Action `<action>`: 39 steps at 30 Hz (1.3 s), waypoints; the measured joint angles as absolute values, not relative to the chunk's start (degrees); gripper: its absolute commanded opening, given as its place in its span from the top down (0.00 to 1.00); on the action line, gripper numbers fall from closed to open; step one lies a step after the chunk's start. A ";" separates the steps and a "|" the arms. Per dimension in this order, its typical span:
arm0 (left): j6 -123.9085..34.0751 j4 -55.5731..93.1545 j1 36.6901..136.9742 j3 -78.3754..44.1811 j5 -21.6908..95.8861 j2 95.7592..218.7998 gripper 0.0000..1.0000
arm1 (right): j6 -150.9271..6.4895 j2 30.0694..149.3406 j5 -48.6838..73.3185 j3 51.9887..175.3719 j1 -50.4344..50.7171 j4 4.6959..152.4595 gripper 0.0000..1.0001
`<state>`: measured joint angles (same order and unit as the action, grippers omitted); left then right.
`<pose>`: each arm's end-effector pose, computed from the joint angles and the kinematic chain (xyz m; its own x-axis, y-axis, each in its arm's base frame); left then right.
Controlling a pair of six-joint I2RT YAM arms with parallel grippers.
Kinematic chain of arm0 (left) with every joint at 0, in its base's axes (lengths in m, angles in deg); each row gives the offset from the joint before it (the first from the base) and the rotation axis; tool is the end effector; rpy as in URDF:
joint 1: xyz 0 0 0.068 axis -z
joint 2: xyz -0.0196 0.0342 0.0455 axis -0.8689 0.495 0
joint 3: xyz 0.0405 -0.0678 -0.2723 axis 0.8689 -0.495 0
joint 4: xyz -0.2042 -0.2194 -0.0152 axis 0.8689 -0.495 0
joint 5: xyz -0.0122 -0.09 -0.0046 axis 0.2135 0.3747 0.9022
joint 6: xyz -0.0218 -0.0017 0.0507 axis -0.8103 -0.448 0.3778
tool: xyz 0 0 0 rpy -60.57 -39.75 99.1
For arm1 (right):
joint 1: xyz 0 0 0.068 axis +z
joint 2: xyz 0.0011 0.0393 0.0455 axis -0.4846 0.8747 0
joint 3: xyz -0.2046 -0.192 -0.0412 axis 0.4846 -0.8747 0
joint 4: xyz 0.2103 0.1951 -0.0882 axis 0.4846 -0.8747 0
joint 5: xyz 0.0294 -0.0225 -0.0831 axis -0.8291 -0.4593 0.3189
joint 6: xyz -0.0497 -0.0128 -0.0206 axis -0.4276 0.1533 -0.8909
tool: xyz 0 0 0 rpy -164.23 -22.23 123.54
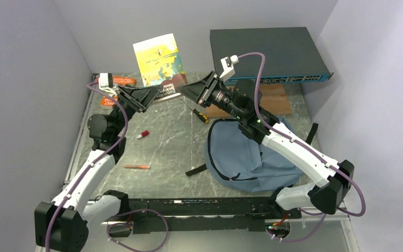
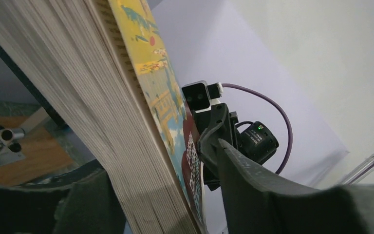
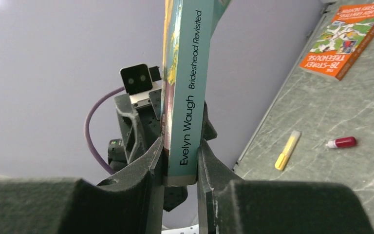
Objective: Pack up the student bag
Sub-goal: Pick up the book from the center of the board.
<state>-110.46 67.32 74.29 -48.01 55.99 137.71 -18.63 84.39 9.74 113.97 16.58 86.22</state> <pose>0.2328 -0.0755 0.3904 -0.4310 -0.7867 -0.4420 0.6844 0.0342 -0.7283 0.2392 0.2534 0.4549 -0.6748 0.5340 -0.5094 -0.4843 0.2004 0.8517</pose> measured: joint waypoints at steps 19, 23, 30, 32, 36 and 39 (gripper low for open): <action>-110.85 74.77 66.94 -49.72 82.53 139.11 1.00 | -45.91 80.30 -3.07 117.24 11.85 73.50 0.01; -116.10 86.20 66.94 -49.72 91.29 140.77 1.00 | -47.35 80.39 -11.44 119.47 7.75 71.53 0.01; -126.46 98.68 66.94 -48.86 101.26 144.29 1.00 | -46.67 82.42 -23.61 121.42 6.37 71.36 0.15; -129.30 99.95 66.94 -48.19 102.92 145.53 1.00 | -45.93 82.80 -26.54 121.42 6.41 72.26 0.21; -132.49 100.78 66.84 -47.44 104.21 146.45 1.00 | -43.24 83.52 -30.67 121.35 6.17 74.77 0.34; -133.52 101.90 66.97 -46.94 105.00 146.30 1.00 | -40.93 83.89 -32.38 120.79 6.15 77.70 0.53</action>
<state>-133.52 101.90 66.97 -46.94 105.00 146.30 -40.93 83.89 -32.38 120.79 6.15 77.70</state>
